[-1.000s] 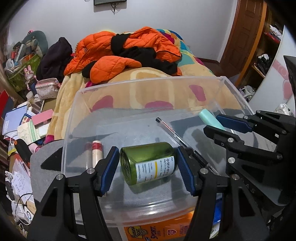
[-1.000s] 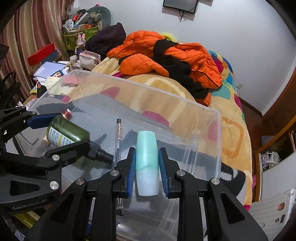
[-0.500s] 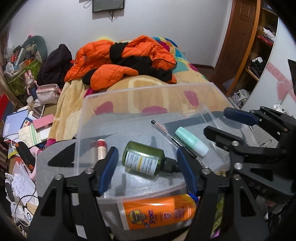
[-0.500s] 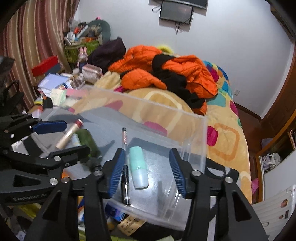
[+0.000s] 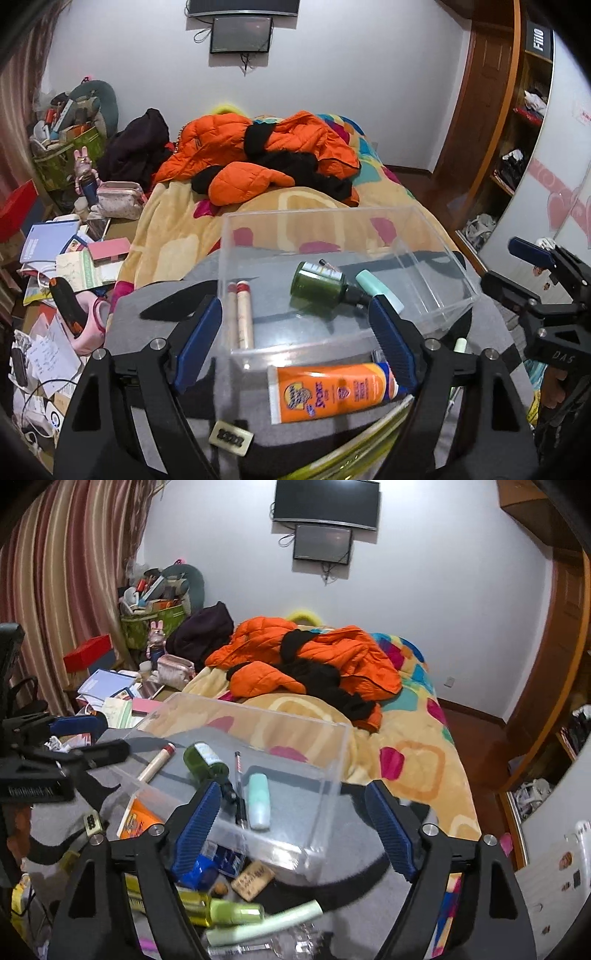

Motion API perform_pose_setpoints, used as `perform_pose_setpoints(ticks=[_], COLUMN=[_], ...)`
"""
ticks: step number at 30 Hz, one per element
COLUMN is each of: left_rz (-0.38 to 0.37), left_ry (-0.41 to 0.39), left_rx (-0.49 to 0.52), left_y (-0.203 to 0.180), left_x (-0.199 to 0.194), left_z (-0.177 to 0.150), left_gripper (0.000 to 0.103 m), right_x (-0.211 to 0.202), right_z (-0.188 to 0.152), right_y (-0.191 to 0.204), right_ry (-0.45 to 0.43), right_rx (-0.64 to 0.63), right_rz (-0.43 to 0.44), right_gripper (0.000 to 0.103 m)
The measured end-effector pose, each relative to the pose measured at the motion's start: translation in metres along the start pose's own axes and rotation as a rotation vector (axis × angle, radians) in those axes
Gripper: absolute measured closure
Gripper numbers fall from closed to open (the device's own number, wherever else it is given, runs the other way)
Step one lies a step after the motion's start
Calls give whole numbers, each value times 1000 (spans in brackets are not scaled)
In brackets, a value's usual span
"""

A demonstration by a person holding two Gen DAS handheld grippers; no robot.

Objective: Organize objects
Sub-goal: 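Grasp the white dotted tile with the left tool while the right tool grasps the tan eraser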

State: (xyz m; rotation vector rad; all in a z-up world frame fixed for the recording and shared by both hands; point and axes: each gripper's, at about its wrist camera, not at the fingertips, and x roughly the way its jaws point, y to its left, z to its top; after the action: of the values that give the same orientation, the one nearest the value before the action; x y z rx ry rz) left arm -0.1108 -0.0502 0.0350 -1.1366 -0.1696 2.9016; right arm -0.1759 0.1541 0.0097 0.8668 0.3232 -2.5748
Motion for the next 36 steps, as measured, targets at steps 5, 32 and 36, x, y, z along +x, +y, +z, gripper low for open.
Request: perform_pose_setpoints(ticks=[5, 32, 36], left_rz=[42, 11, -7], left_ry=[-33, 135, 172], left_rx=[35, -17, -32], left_y=[8, 63, 66], left_x=[-16, 11, 22], left_z=[-18, -109, -112], left_gripper=[21, 30, 30], right_x=[-11, 27, 51], right_z=[-24, -72, -72], right_y=[-10, -4, 6], right_ry=[21, 171, 234], right_rx=[21, 119, 111], right_rz=[-34, 73, 65], right_gripper=[22, 38, 47])
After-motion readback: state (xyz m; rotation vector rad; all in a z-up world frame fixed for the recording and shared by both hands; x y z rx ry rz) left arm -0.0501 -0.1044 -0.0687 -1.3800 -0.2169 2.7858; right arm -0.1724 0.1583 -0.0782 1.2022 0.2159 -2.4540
